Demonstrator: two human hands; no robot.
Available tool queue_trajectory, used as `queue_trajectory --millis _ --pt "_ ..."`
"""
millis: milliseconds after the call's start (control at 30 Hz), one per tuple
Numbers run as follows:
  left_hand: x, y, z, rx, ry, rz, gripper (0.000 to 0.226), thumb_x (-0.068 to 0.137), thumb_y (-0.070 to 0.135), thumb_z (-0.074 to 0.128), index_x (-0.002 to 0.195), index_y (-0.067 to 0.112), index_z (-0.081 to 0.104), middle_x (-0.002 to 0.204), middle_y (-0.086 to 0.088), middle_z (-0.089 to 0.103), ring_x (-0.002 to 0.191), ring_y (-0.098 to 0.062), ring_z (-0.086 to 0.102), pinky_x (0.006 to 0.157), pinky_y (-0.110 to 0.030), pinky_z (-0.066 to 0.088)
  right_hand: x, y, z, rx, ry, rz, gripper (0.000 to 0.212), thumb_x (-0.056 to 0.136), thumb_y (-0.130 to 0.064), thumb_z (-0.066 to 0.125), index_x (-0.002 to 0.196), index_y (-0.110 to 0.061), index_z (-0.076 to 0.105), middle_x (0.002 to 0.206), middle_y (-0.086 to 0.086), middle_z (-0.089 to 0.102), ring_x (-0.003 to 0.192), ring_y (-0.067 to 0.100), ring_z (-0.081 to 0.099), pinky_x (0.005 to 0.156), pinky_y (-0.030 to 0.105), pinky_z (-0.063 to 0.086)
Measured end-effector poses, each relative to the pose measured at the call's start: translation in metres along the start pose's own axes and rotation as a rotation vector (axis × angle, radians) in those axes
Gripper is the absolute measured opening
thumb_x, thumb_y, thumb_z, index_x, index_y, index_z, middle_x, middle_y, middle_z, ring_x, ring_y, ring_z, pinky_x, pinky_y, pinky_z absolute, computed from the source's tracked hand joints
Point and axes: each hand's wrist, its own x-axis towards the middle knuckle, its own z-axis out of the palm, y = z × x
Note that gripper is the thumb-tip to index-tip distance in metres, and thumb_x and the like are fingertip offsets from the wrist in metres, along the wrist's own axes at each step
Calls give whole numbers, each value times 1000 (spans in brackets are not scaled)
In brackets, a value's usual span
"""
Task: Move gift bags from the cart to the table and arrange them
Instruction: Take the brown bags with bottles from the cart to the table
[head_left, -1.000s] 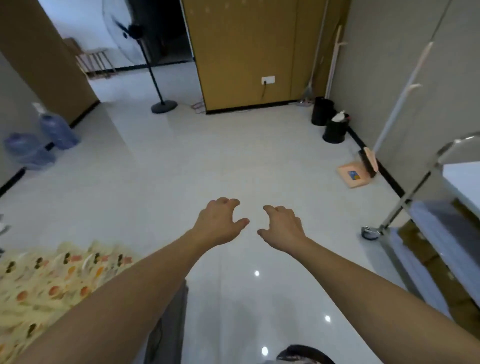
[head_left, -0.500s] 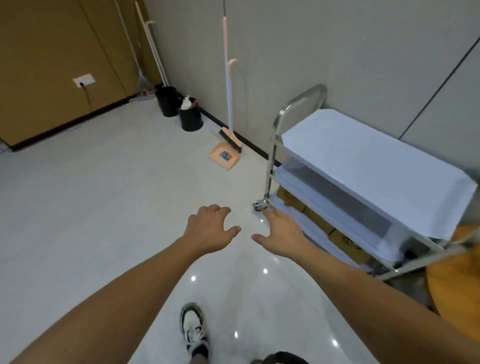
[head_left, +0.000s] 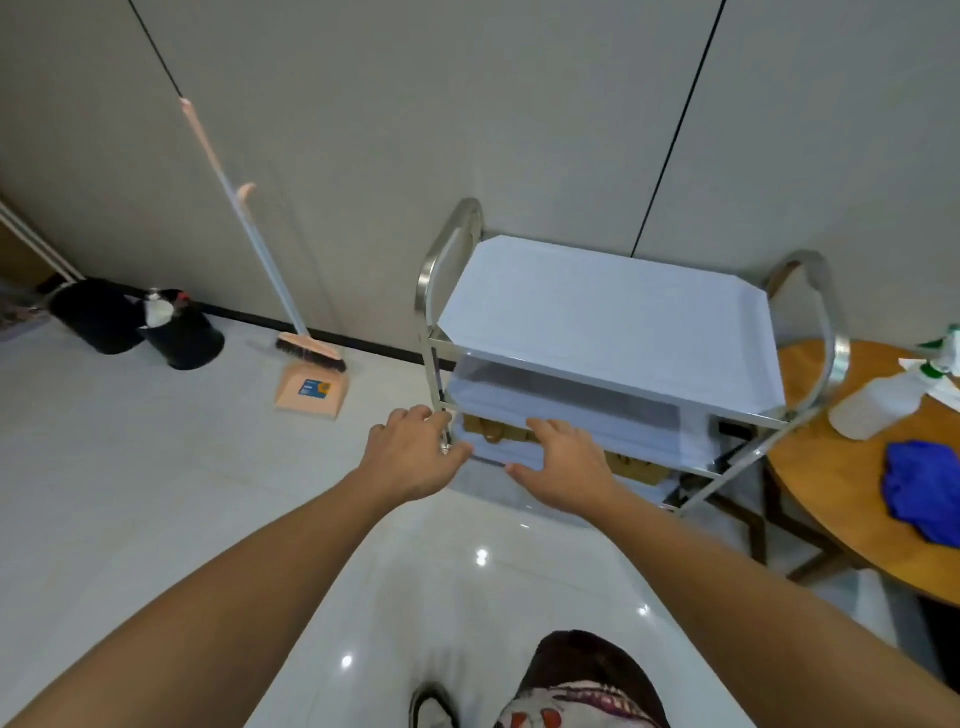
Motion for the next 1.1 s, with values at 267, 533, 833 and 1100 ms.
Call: queue_trajectory --millis 267,533,833,1100 --pt "106 -16 55 -58 -92 21 60 97 63 39 144 28 47 148 -3 48 134 -28 41 106 -46 37 98 28 31 12 -32 102 72 92 -56 60 152 -25 35 153 5 41 139 30 38 113 45 35" --pt "259 -48 190 34 -43 133 62 94 66 30 135 26 53 139 -4 55 126 -27 48 100 -44 44 257 106 145 -4 72 100 69 94 -48 59 153 -21 37 152 9 43 137 34 39 113 44 35" --pt "396 -76 295 43 148 207 64 96 67 27 140 27 48 145 -6 50 131 -30 45 104 -50 43 385 161 242 -86 299 60 74 92 -59 59 154 -28 33 157 5 37 142 32 32 117 42 30" --pt "438 -78 344 17 255 252 64 99 66 27 148 28 42 153 0 43 139 -25 37 113 -45 35 424 176 281 -79 418 107 73 92 -58 61 153 -30 34 156 3 37 141 30 32 115 42 34"
